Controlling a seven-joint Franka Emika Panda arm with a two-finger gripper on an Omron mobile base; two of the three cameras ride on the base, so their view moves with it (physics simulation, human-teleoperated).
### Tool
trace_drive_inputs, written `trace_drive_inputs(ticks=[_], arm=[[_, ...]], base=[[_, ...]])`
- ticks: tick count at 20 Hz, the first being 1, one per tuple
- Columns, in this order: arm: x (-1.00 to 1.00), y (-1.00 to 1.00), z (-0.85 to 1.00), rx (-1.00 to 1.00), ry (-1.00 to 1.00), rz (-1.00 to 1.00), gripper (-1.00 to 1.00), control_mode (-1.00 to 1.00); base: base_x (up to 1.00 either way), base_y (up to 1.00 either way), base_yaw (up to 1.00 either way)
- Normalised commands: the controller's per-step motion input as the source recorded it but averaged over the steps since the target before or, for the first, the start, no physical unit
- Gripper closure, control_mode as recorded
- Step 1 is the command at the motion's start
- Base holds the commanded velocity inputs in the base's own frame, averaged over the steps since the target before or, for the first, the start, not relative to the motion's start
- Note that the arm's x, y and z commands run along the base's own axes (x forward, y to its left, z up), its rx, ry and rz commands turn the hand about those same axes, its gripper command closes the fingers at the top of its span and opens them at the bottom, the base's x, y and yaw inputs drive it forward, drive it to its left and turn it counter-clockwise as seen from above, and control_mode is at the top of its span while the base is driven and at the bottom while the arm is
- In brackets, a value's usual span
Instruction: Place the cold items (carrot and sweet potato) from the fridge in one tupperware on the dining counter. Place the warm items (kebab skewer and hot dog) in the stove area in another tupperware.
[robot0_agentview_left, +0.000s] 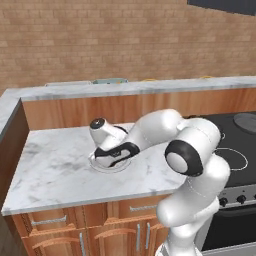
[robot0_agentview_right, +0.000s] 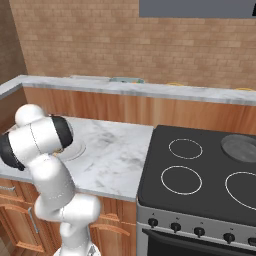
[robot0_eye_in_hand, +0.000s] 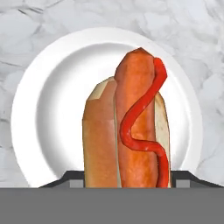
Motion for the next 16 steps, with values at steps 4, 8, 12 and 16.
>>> trace_drive_inputs(ticks=[4, 8, 12, 16], arm=[[-0.76, -0.23, 0.8, 0.12, -0.17, -0.01, 1.0, -1.0], [-0.67, -0.39, 0.86, 0.15, -0.04, -0.04, 1.0, -1.0], [-0.62, -0.47, 0.92, 0.15, -0.01, -0.04, 1.0, -1.0], [-0.7, -0.43, 0.94, 0.14, -0.01, -0.04, 1.0, -1.0]], base=[[0.0, 0.0, 0.0], [0.0, 0.0, 0.0], [0.0, 0.0, 0.0], [0.0, 0.0, 0.0]])
